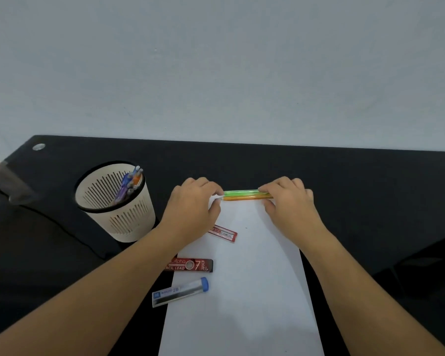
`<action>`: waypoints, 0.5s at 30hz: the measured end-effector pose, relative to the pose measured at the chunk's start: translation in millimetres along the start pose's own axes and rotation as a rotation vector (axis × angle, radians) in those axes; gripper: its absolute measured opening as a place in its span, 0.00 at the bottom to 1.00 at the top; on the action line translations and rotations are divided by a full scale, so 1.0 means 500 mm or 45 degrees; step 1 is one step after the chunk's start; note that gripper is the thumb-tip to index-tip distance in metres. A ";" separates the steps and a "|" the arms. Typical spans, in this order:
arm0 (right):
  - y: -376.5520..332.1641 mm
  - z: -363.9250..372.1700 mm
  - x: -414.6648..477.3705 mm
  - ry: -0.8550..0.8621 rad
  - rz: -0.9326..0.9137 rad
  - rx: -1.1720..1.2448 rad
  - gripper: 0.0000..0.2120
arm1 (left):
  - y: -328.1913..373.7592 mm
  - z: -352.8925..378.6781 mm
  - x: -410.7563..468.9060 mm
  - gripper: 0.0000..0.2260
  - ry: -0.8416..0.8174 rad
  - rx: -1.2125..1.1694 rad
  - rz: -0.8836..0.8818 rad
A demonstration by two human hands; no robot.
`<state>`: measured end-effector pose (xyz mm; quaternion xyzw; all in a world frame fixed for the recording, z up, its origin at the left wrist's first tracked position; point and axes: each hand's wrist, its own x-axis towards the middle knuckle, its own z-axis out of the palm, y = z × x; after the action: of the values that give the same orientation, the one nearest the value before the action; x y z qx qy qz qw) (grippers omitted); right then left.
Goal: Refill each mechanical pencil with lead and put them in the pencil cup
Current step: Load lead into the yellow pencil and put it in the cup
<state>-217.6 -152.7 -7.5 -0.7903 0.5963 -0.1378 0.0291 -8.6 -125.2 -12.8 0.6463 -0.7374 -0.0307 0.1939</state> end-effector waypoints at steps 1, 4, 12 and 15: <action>-0.001 0.002 0.003 -0.010 -0.002 0.001 0.14 | 0.000 0.002 0.007 0.11 -0.003 0.026 0.026; 0.002 0.009 0.003 -0.018 -0.014 -0.001 0.13 | 0.005 0.009 0.018 0.11 -0.014 0.068 0.072; -0.004 0.014 -0.011 -0.061 -0.009 -0.024 0.09 | 0.008 0.015 0.003 0.11 -0.036 0.091 0.104; -0.009 0.006 -0.024 -0.119 -0.002 -0.040 0.10 | 0.015 0.006 -0.007 0.12 -0.109 0.120 0.121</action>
<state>-215.7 -140.4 -11.5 -0.7967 0.5958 -0.0916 0.0444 -16.6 -121.3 -14.3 0.6170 -0.7755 -0.0143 0.1330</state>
